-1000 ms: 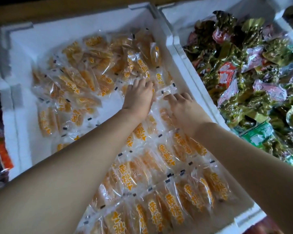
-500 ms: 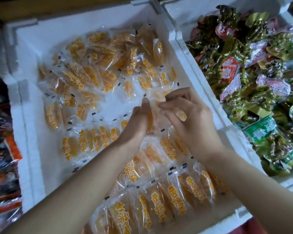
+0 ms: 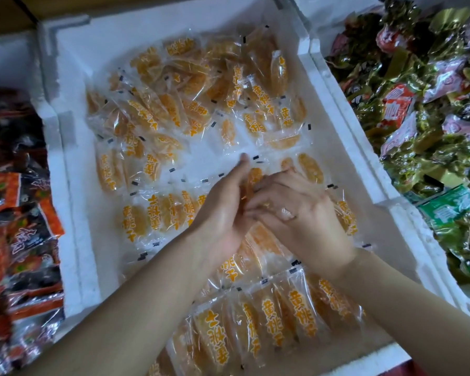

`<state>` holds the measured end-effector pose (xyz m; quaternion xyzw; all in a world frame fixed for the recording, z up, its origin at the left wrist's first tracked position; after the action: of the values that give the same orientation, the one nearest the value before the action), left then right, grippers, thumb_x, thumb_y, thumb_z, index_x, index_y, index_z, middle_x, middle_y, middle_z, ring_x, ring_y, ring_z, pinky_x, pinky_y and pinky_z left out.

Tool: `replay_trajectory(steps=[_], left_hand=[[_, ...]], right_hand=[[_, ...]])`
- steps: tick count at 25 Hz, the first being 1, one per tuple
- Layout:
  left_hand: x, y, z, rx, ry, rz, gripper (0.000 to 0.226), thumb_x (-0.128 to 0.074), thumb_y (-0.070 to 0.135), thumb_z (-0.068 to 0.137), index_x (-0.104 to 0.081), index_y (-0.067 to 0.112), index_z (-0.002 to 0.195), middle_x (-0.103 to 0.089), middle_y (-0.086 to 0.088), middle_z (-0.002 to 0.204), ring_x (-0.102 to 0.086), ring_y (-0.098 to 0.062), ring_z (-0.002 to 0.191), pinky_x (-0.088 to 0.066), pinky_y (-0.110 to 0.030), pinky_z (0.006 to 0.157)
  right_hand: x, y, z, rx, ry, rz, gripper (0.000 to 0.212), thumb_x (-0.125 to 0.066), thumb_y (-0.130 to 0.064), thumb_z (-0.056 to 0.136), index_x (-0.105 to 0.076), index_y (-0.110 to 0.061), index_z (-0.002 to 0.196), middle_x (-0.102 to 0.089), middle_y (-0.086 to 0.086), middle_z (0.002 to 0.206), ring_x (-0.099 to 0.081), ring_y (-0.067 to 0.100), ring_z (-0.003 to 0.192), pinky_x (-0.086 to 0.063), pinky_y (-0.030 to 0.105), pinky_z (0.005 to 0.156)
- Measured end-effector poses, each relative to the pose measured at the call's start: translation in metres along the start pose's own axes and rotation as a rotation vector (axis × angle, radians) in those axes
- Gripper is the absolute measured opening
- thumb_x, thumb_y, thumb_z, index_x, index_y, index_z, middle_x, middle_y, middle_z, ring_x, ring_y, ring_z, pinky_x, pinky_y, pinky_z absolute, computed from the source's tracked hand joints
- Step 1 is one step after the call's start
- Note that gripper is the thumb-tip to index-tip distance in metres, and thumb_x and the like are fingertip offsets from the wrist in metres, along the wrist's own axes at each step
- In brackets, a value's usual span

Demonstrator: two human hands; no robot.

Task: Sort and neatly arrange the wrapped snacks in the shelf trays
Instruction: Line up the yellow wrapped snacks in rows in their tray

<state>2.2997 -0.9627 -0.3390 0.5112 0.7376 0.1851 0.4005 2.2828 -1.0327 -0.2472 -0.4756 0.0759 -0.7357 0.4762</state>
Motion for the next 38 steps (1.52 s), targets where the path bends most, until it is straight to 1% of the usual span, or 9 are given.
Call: replay_trajectory(steps=[4,7,10,16,21,24,29,32,38], left_hand=[[0.031,0.018,0.011,-0.160,0.158,0.134,0.028,-0.064,0.017,0.088,-0.055,0.003,0.112,-0.059,-0.009,0.077,-0.050,-0.008,0.048,-0.036,-0.017,0.041],[0.055,0.028,0.009,-0.240,0.258,0.202,0.020,-0.069,0.026,0.084,-0.058,0.016,0.099,-0.062,-0.016,0.096,-0.055,-0.018,0.072,-0.038,-0.025,0.059],[0.063,0.028,0.005,-0.260,0.258,0.248,0.020,-0.069,0.028,0.084,-0.059,0.025,0.101,-0.059,0.003,0.080,-0.054,-0.012,0.069,-0.043,-0.028,0.070],[0.075,0.027,0.001,-0.287,0.319,0.326,0.033,-0.069,0.029,0.082,-0.056,0.022,0.112,-0.047,0.008,0.078,-0.054,-0.001,0.066,-0.043,-0.018,0.064],[0.089,0.030,-0.014,-0.332,0.373,0.366,0.024,-0.070,0.031,0.081,-0.057,0.028,0.101,-0.048,0.007,0.078,-0.055,-0.001,0.065,-0.043,-0.021,0.067],[0.099,0.030,-0.031,-0.374,0.427,0.412,0.027,-0.070,0.030,0.081,-0.057,0.025,0.104,-0.049,0.004,0.080,-0.053,-0.006,0.067,-0.045,-0.024,0.068],[0.113,0.020,-0.051,-0.393,0.486,0.417,0.040,-0.074,0.043,0.063,-0.060,0.027,0.097,-0.048,0.008,0.073,-0.049,-0.009,0.064,-0.053,-0.048,0.083],[0.119,0.016,-0.063,-0.429,0.526,0.461,0.035,-0.072,0.046,0.063,-0.057,0.032,0.091,-0.047,0.010,0.072,-0.047,-0.007,0.062,-0.045,-0.035,0.071],[0.125,0.010,-0.080,-0.474,0.537,0.537,0.021,-0.072,0.032,0.080,-0.054,0.035,0.090,-0.051,0.011,0.077,-0.050,0.001,0.064,-0.044,-0.024,0.070]], right_hand=[[-0.002,0.014,-0.001,-0.132,-0.138,0.168,0.030,-0.054,-0.027,0.091,-0.047,-0.016,0.119,-0.056,-0.005,0.112,-0.055,0.009,0.109,-0.041,0.017,0.095],[0.008,0.061,0.022,-0.269,-0.062,-0.147,0.031,-0.048,-0.010,0.093,-0.048,-0.010,0.124,-0.052,0.003,0.121,-0.046,0.016,0.115,-0.035,0.022,0.093],[-0.012,0.122,0.044,-0.379,-0.263,-0.520,0.056,-0.048,0.003,0.086,-0.034,-0.010,0.139,-0.044,0.010,0.134,-0.036,0.028,0.124,-0.027,0.030,0.101],[-0.031,0.130,0.059,-0.223,-0.389,-0.939,0.037,-0.065,-0.005,0.079,-0.055,-0.005,0.115,-0.052,0.014,0.114,-0.049,0.035,0.105,-0.040,0.039,0.085],[0.009,0.079,0.057,-0.259,-0.097,-0.483,0.019,-0.069,-0.022,0.083,-0.059,-0.014,0.097,-0.064,0.000,0.089,-0.060,0.027,0.081,-0.047,0.034,0.067],[-0.002,0.067,0.019,-0.548,-0.242,-0.050,0.021,-0.062,-0.029,0.088,-0.050,-0.019,0.103,-0.058,-0.006,0.081,-0.058,0.013,0.069,-0.044,0.022,0.063],[-0.047,0.061,-0.049,-0.784,-0.409,0.075,0.026,-0.065,-0.028,0.086,-0.057,-0.017,0.108,-0.060,-0.008,0.080,-0.060,0.008,0.068,-0.042,0.013,0.062],[-0.062,0.051,-0.058,-0.797,-0.363,0.066,0.030,-0.071,-0.029,0.080,-0.058,-0.021,0.107,-0.056,-0.014,0.074,-0.059,0.010,0.072,-0.044,0.019,0.070],[-0.066,0.032,-0.048,-0.577,-0.513,-0.265,0.058,-0.066,-0.037,0.082,-0.037,-0.017,0.129,-0.054,0.002,0.118,-0.058,0.024,0.101,-0.045,0.034,0.082]])
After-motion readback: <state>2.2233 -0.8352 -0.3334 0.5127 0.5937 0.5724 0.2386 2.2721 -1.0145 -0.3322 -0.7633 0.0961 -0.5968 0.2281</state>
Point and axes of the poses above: each hand's wrist, its own z-axis towards the middle knuckle, its own x-axis out of the back of the hand, y = z × x, the point moved 10 cm from there along z, towards the middle knuckle
